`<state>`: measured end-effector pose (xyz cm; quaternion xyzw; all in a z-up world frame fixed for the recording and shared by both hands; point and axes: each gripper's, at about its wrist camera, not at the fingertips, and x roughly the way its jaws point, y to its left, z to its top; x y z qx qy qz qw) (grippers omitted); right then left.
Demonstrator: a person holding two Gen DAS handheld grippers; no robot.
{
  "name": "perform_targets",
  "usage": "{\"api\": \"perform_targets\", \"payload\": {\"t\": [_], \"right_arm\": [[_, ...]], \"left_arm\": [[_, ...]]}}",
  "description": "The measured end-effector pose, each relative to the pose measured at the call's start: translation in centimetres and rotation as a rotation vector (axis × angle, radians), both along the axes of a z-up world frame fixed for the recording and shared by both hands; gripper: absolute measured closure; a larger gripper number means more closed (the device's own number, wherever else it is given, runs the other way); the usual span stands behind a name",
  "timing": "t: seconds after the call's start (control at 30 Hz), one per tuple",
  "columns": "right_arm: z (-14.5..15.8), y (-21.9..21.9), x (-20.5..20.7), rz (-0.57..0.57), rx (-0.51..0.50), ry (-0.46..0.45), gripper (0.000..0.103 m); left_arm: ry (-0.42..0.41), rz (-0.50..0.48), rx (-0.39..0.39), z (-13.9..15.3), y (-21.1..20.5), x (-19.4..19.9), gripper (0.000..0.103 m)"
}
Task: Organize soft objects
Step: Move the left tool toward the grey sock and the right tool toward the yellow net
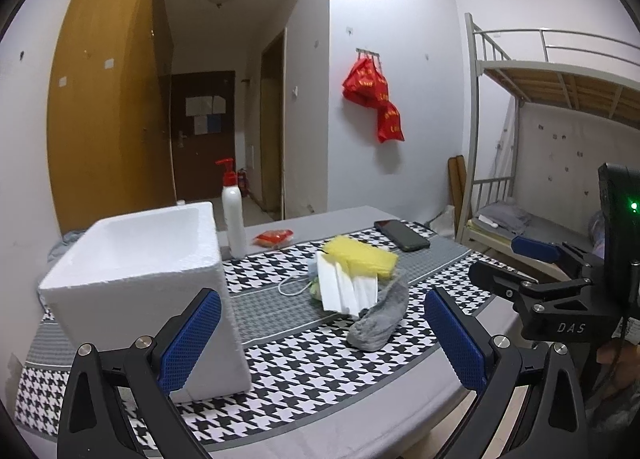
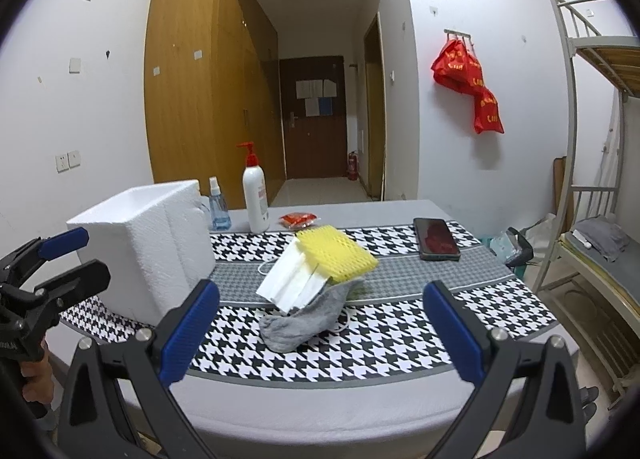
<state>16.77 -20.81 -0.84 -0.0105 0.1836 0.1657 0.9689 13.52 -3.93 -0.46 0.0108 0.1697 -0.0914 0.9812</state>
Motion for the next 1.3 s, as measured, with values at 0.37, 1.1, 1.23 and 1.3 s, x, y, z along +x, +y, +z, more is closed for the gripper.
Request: {"api": "perform_targets", "payload": {"t": [0.37,1.1,1.23,1.3], "right_arm": [[-1.4,0.0,3.3,0.016,-0.045,0.048,0.000],[-4.5,-5.0,7.3,-0.026,-0.022,0.146,0.000],[-4.9,-5.4,7.7,-0.027,-0.021,0.153,0.000],[-5.1,-5.6,7.8,-0.025,-0.021,0.160,0.000]], "left_arm": [[0.085,-0.038,0.040,-1.9,-1.9,3.3,0.001],[0.342,-0.182,0.125,-7.3,-7.7,11.1,0.019],[0.383,-0.183,0.135,-8.1,-8.1,12.0,0.025],[0.399,-0.186,0.146,-8.5,-8.4,12.3,0.031]]}}
